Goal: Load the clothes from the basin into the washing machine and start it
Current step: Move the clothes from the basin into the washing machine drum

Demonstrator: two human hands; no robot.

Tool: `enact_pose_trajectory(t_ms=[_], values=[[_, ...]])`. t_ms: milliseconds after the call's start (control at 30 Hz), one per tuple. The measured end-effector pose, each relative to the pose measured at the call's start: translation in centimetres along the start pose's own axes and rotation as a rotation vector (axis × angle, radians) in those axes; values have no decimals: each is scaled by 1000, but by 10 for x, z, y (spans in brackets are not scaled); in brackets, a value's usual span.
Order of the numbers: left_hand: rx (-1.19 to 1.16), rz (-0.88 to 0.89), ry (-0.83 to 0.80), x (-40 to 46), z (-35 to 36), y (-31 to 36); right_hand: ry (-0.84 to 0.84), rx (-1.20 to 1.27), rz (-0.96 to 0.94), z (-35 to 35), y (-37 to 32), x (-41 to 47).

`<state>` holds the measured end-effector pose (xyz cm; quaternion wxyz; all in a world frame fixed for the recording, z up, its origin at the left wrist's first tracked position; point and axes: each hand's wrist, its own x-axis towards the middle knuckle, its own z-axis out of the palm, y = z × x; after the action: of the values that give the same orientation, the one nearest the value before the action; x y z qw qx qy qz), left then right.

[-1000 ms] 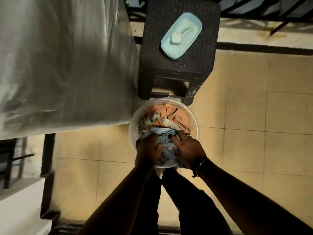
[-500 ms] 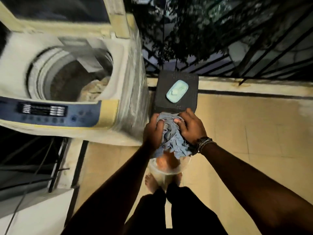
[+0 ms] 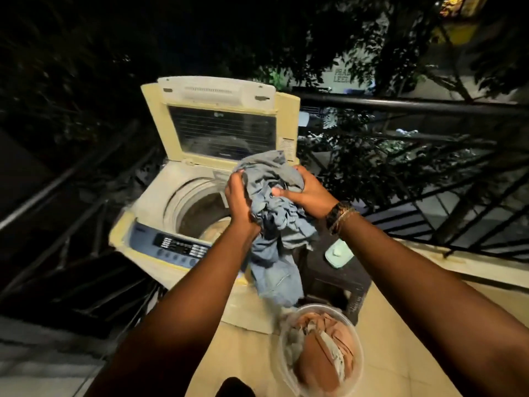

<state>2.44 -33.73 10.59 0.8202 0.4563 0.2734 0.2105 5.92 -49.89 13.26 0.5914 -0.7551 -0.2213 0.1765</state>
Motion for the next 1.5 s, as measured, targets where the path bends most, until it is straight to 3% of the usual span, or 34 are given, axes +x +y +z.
enact_pose_trajectory(t_ms=[133, 333, 500, 633, 733, 867, 1133, 1367, 1500], values=[[-56, 58, 11, 58, -19, 60, 125, 26, -104, 44, -40, 56], [56, 187, -49, 150, -58, 130, 219, -78, -211, 119, -55, 153], [326, 250, -74, 216, -121, 115, 218, -236, -198, 172, -21, 206], [692, 187, -190, 258, -172, 74, 240, -412, -69, 201, 26, 219], [899, 173, -279, 268, -203, 53, 139, -584, 85, 211, 63, 227], [1159, 144, -294, 269, -230, 36, -49, -708, 254, 213, 91, 229], [1227, 43, -435, 244, -230, 21, -61, -689, 318, 194, 112, 197], [1123, 78, -454, 224, -202, -25, 80, -668, 310, 129, 120, 136], [1114, 217, -450, 158, -149, -46, 263, -716, 125, 77, 139, 81]])
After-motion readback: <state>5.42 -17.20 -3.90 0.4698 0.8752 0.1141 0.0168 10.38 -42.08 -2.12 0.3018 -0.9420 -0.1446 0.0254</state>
